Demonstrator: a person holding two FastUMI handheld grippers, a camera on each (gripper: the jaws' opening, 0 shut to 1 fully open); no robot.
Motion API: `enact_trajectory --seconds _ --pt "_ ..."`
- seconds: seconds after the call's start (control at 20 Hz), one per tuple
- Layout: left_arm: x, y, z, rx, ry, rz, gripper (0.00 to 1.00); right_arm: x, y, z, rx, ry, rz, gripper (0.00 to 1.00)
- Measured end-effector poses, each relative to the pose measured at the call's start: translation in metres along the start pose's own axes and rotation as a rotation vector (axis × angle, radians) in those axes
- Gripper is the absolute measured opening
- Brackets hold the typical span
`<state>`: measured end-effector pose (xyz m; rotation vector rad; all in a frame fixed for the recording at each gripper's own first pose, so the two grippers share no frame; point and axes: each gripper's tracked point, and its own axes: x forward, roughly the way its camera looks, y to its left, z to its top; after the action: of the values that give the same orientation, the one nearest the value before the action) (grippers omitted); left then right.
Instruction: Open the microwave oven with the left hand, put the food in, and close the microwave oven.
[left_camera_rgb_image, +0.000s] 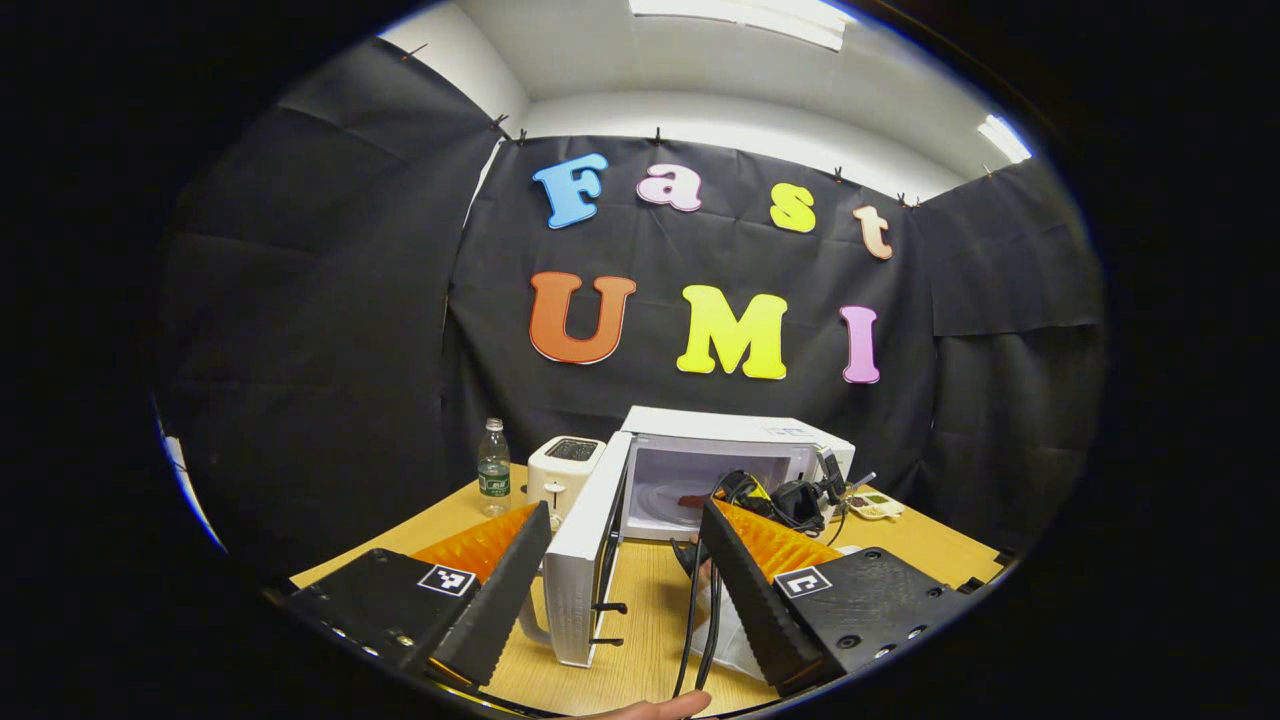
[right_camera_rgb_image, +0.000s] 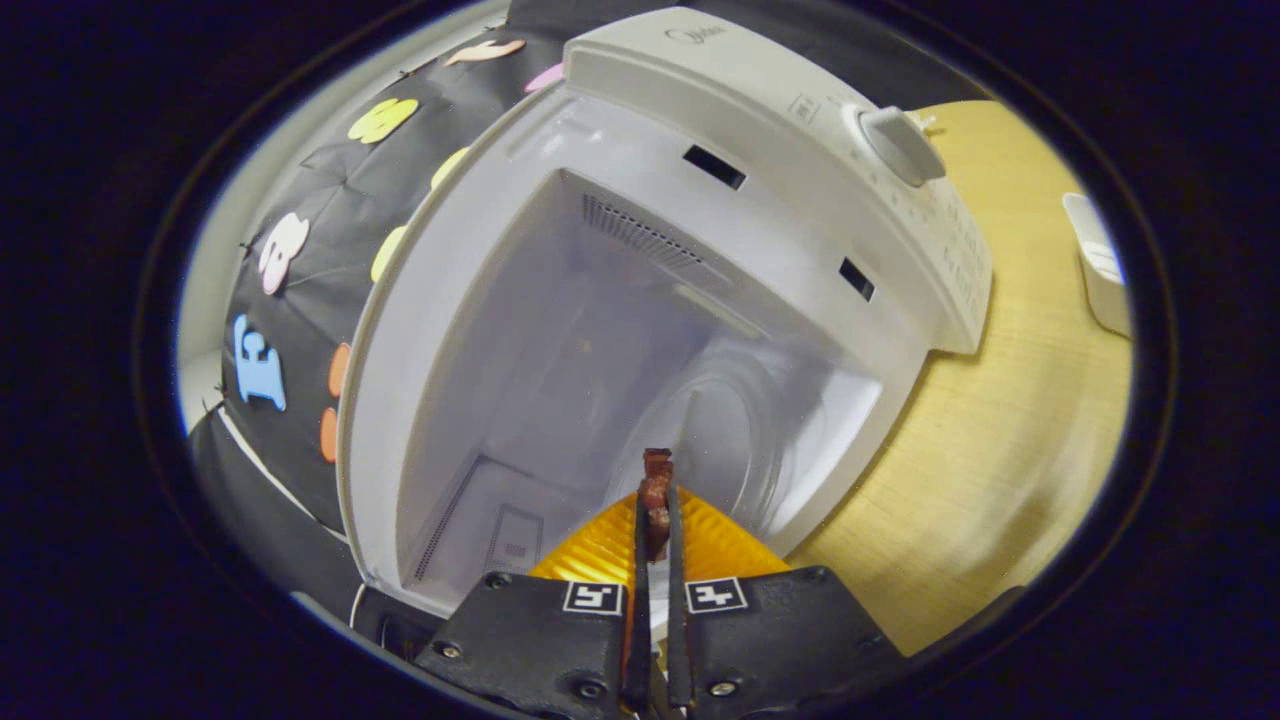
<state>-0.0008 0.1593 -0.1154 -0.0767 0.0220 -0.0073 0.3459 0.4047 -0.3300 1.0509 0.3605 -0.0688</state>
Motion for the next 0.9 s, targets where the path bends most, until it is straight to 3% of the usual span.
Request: enact_trajectory --seconds 0.35,0.5,0.55,0.6,0.7,0.75,0.9 --pt "0.01 0.02 -0.015 0.031 0.034 0.036 0.93 0.022 0.013 -0.006 -0.017 -0.036 -0.037 0.12" --pt "0.01 0.028 -0.021 0.021 0.048 0.051 0.93 0.025 0.009 -0.008 -0.14 -0.056 -0.086 0.14" --pt "0.009 0.03 -0.023 0.015 0.051 0.052 0.93 0.024 0.002 -0.007 -0.19 -0.075 -0.125 0.05" --pt "0.006 0.033 -0.025 0.009 0.054 0.058 0.93 0.026 0.001 -0.012 -0.23 -0.059 -0.143 0.37" --pt "0.0 0.042 -0.025 -0.005 0.052 0.075 0.93 0.021 0.006 -0.015 -0.304 -0.039 -0.137 0.87" --pt "-0.002 0.047 -0.025 -0.013 0.048 0.081 0.93 0.02 0.007 -0.014 -0.322 -0.035 -0.135 0.92" --pt "-0.006 0.058 -0.027 -0.044 0.045 0.096 0.93 0.006 0.008 -0.001 -0.359 -0.05 -0.114 0.93"
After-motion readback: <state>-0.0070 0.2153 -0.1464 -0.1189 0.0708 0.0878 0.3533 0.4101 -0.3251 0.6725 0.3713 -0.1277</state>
